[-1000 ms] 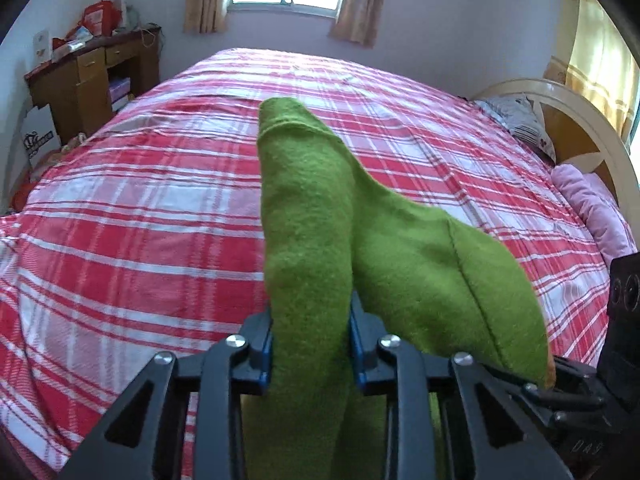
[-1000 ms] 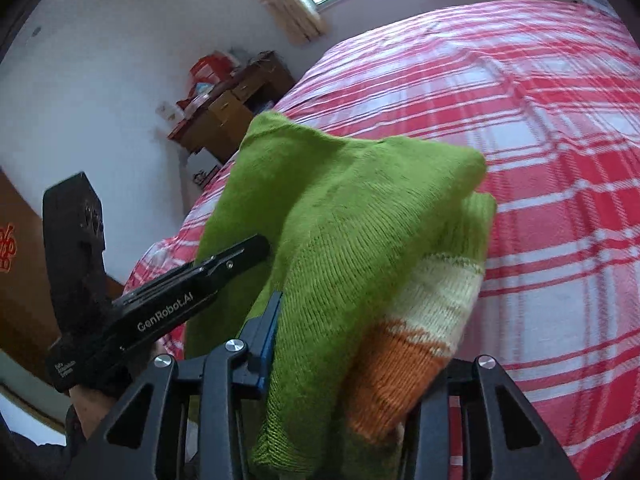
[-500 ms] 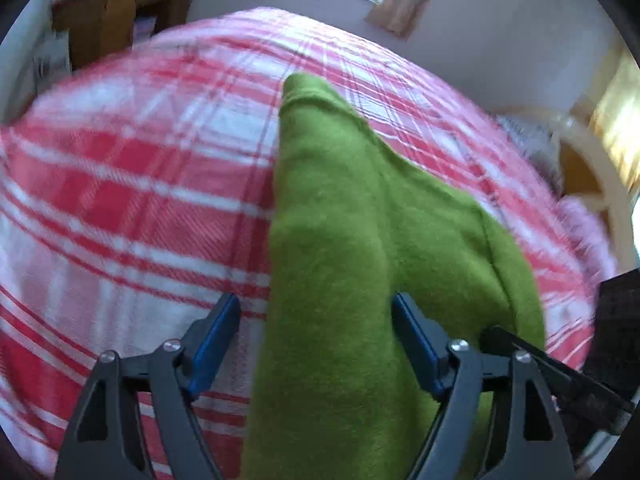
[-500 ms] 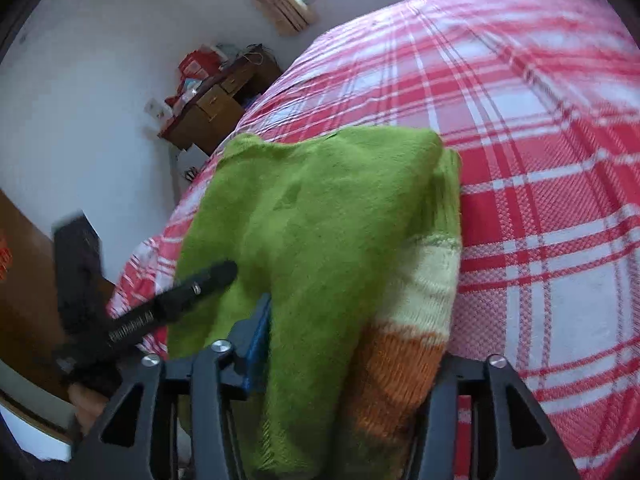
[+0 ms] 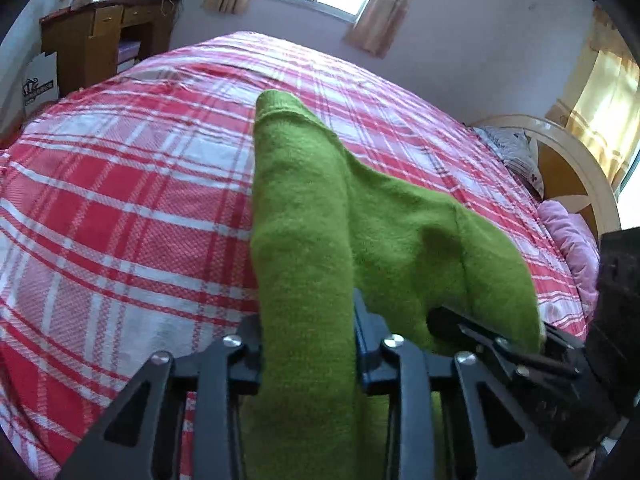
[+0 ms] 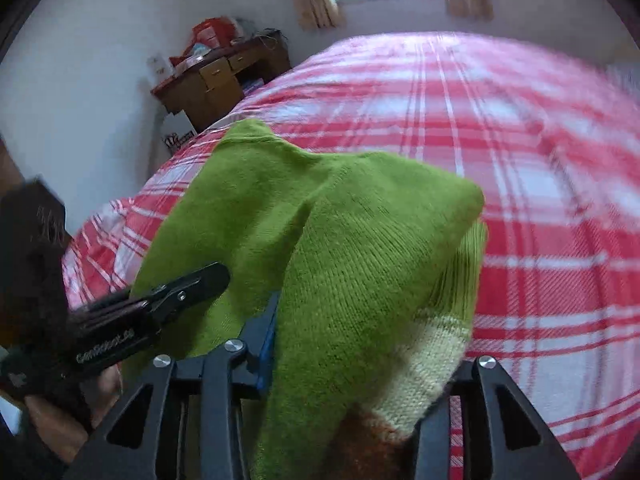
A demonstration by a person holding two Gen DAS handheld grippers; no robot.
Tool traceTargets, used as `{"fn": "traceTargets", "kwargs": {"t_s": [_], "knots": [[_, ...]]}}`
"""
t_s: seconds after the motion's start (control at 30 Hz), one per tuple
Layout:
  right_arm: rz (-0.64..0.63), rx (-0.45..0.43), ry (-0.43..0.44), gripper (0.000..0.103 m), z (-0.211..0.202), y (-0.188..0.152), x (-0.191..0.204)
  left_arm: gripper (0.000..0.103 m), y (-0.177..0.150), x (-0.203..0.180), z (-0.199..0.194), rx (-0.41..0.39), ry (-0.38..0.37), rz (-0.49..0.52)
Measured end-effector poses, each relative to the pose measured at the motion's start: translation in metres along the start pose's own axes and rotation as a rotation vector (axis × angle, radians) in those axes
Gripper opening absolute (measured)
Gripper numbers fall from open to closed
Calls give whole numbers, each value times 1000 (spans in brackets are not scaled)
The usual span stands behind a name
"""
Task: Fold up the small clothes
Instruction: 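Lift the folded sweater with both tools and carry it across the bed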
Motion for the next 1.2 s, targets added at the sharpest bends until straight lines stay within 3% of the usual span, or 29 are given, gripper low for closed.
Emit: {"fn": "traceTargets", "kwargs": {"t_s": [0.23, 0.57, 1.2], "knots": [[-52, -96, 60, 39, -23, 29, 41, 32, 30, 6, -35, -106, 124, 83], [-126, -145, 131, 39, -23, 58, 99, 32, 51, 39, -68, -190, 272, 74], [-217, -161, 172, 39, -10, 73, 162, 32, 64, 96, -95, -251, 348, 37]]}}
Point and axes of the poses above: each gripper's, at about its wrist camera, not at the fingertips, and z roughly the way its jaws point, x to its left, y to its top, the point moved 6 cm from there along z, roughly the way its jaws point
